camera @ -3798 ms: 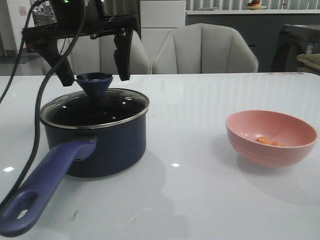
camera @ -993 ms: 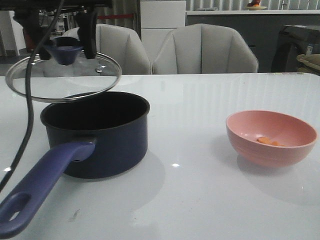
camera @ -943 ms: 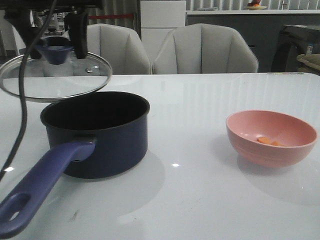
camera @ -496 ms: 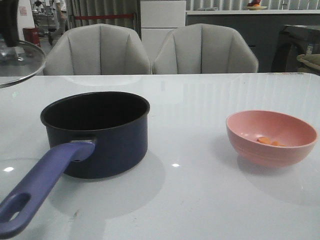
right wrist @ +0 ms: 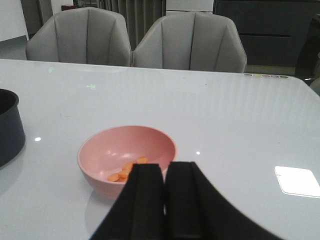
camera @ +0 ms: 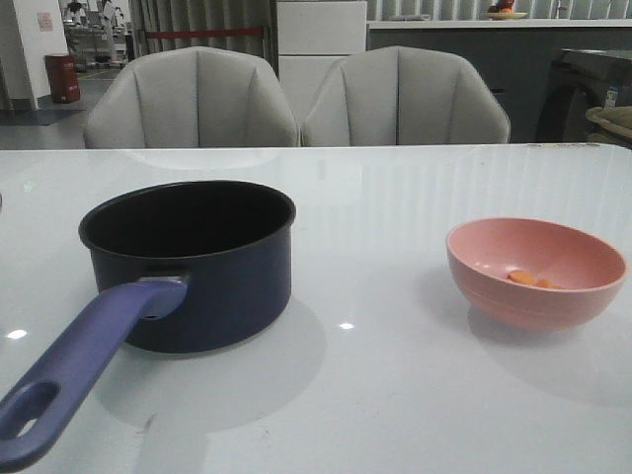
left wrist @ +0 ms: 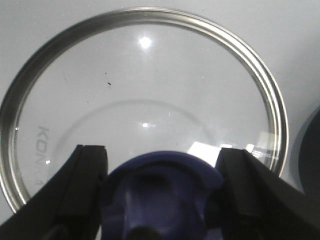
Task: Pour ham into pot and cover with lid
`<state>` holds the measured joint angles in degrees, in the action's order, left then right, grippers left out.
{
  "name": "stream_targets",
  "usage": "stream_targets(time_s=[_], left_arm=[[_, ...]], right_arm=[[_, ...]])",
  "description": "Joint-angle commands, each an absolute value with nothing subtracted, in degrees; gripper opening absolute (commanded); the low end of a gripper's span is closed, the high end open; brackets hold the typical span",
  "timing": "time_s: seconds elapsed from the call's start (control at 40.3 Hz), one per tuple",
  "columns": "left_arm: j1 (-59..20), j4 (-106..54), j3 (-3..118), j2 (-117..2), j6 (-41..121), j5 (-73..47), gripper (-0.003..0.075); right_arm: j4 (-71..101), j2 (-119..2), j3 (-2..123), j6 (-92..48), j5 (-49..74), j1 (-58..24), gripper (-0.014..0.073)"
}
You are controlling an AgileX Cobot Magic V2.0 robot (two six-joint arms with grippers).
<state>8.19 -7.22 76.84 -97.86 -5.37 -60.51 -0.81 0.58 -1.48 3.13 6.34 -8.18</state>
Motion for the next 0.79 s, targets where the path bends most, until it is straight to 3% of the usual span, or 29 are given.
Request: stream_targets(time_s=[0.0,0.546,0.67,0.77], left_arm=[[9.6,-9.9,75.8,-94.6,-3.1,-54.8,0.0114],[9.6,-10.3,74.6,-104.5,-1.5,-51.0,0.0123],[9.6,-12.6,74.6,-105.2,-0.9,-50.7,0.0216],[9.6,-13.0,74.8,-105.9,-0.9,-51.0,0.0365]], right_arm=[[-1.4,1.7,-2.1,3.0,2.0,-8.0,0.0151],[-1.4,1.7,-2.1,3.0,2.0,-7.9,0.0151],[-1.4,1.7,-2.1,3.0,2.0,-7.9,0.0151],[-1.4,1.7,-2.1,3.0,2.0,-7.9,0.0151]])
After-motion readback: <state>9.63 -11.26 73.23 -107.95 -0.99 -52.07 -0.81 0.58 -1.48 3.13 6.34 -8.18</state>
